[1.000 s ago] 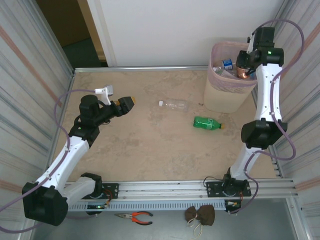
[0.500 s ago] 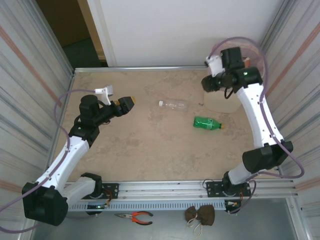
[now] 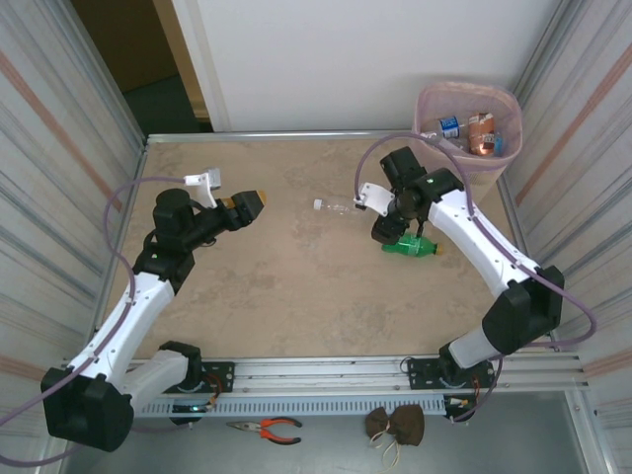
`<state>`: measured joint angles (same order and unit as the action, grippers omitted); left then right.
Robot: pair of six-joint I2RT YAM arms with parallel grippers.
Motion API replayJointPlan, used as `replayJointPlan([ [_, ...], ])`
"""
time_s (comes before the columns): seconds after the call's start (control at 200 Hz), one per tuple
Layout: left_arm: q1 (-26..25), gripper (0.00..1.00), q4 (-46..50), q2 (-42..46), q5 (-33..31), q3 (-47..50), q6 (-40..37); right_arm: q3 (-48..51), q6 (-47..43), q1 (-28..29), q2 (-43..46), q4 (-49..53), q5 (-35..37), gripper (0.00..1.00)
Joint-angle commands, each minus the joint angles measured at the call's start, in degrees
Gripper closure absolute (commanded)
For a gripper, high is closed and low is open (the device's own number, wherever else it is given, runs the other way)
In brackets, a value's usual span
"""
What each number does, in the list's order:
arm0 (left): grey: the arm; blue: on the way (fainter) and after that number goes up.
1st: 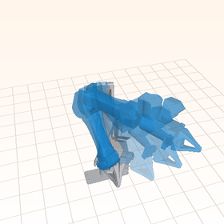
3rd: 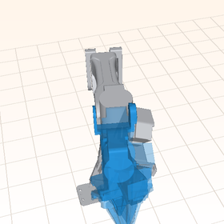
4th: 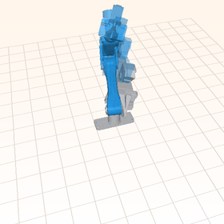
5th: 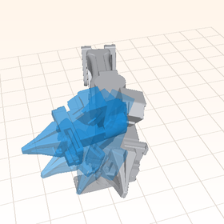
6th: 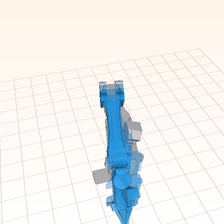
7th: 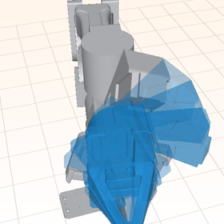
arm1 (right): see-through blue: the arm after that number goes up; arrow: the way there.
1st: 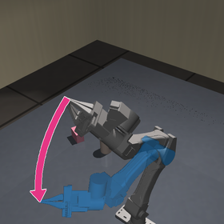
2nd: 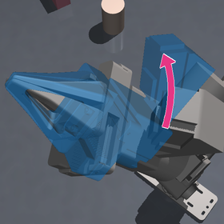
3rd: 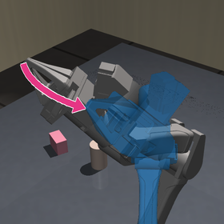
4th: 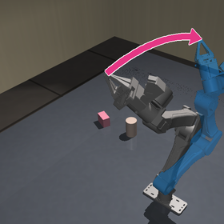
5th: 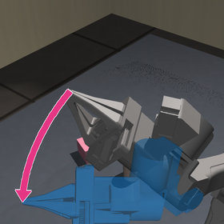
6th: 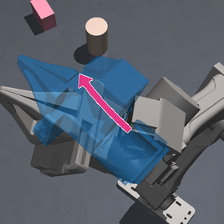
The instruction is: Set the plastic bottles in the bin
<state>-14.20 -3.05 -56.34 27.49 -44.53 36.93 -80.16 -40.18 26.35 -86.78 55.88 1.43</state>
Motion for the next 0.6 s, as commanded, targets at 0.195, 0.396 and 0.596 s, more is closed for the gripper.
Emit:
replayJointPlan([
  [0.195, 0.58, 0.17, 0.02, 1.75, 1.08, 0.24, 0.51, 6.46, -4.29, -0.05, -9.37, -8.93, 4.21, 0.15],
  [0.396, 0.68, 0.17, 0.67, 2.08, 0.73, 0.13, 0.2, 5.69, -5.68, -1.26, -16.22, -9.87, 6.42, 0.13],
  [0.596, 0.84, 0.16, 0.76, 2.3, 0.69, 0.03, 0.16, 5.15, -5.44, -3.64, -21.55, -11.29, 7.64, 0.14],
])
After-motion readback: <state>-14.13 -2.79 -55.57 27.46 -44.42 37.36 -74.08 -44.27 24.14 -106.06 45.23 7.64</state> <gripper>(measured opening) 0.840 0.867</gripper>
